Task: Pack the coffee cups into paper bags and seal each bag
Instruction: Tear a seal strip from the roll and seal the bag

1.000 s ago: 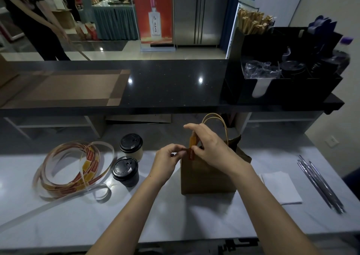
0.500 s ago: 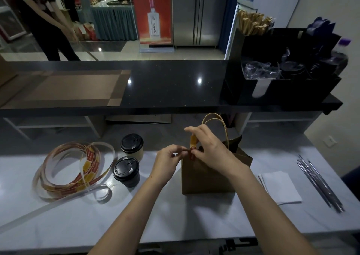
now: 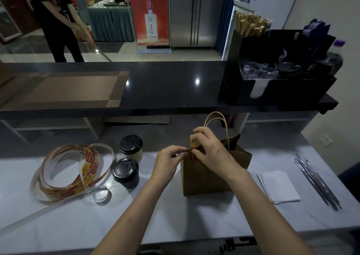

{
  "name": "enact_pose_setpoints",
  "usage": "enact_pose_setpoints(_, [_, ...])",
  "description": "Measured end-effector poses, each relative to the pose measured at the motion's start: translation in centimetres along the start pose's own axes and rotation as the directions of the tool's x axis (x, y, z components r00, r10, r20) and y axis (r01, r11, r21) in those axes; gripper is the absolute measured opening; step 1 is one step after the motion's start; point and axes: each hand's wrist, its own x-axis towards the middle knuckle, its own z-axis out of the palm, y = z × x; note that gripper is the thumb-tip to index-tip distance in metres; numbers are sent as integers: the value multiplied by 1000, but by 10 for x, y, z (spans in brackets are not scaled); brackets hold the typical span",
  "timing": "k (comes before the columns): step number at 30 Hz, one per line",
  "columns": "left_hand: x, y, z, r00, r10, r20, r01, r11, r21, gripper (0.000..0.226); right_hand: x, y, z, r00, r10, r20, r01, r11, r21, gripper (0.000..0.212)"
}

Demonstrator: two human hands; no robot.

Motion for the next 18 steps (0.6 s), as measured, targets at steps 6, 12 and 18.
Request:
enact_pose_setpoints(6, [-1,1,1,1000,-2,0,2,1000,0,10,0,5,5,999,47,-8,-47,998,-32,23])
enact_pose_setpoints(12, [1,0,2,1000,15,-17,-15,1000,-12,13,2,5,4,999,37,8,-36,996,-80,22])
enact_pose_setpoints(18, [2,1,4,999,35,-33,-36,999,-13,18,2,5,2,998,50,33,-48,997,-53,22])
